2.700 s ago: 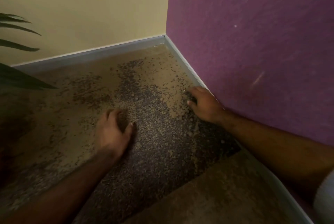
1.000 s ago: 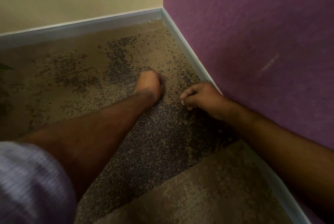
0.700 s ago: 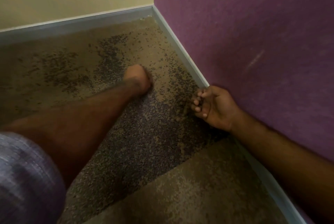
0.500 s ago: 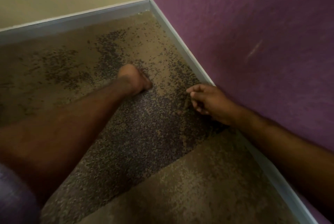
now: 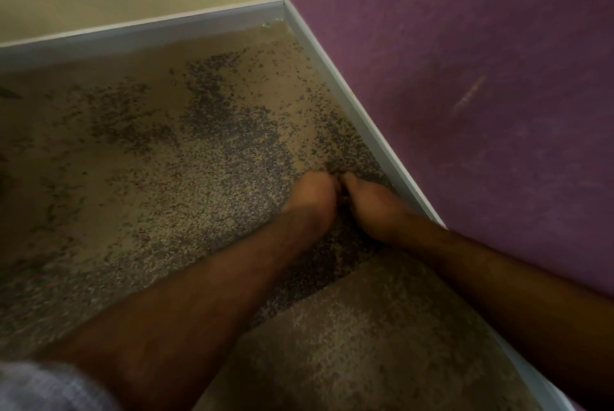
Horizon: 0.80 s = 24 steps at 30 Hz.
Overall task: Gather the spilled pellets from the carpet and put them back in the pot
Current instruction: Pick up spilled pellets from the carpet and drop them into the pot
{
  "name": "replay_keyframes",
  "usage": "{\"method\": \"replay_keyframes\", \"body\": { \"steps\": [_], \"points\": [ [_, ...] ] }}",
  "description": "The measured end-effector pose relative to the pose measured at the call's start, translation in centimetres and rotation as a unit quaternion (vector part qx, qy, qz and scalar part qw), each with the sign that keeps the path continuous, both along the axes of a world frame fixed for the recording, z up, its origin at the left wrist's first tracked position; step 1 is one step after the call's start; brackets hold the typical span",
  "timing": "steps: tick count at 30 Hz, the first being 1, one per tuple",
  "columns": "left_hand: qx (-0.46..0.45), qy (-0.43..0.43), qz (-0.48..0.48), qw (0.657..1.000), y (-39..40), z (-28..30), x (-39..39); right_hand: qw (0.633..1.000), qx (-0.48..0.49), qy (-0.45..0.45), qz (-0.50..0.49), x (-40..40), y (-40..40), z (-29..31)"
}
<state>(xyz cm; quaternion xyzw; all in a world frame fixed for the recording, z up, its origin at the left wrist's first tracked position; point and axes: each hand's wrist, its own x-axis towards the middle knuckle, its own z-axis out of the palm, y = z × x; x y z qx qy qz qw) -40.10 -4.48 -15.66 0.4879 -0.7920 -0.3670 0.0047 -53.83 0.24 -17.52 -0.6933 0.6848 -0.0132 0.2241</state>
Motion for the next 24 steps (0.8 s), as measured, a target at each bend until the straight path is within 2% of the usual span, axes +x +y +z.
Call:
{"method": "replay_keyframes", "body": {
  "steps": [4, 9, 13, 17, 21, 24],
  "points": [
    [-0.044, -0.036, -0.022, 0.998, 0.0, -0.2, 1.6, 0.999, 0.029, 0.009, -0.037, -0.1, -0.3, -0.1],
    [-0.064, -0.034, -0.026, 0.997, 0.5, -0.5, 3.2, 0.997, 0.035, -0.023, -0.061, -0.2, -0.4, 0.2],
    [-0.041, -0.022, 0.015, 0.999, 0.6, 0.0, 3.8, 0.986, 0.011, -0.145, -0.087, 1.2, -0.1, 1.1],
    [-0.001, 0.023, 0.124, 0.992, 0.6, 0.8, 5.1, 0.956, 0.039, -0.255, -0.139, 3.4, -0.2, 2.6],
    [-0.011, 0.058, 0.149, 0.987, 0.0, 3.2, 8.6, 0.931, 0.061, -0.319, -0.169, 5.8, -0.7, 4.6],
    [-0.032, 0.065, 0.156, 0.985, -0.6, 6.1, 12.8, 0.923, 0.071, -0.346, -0.152, 8.2, -1.0, 6.6]
  ]
}}
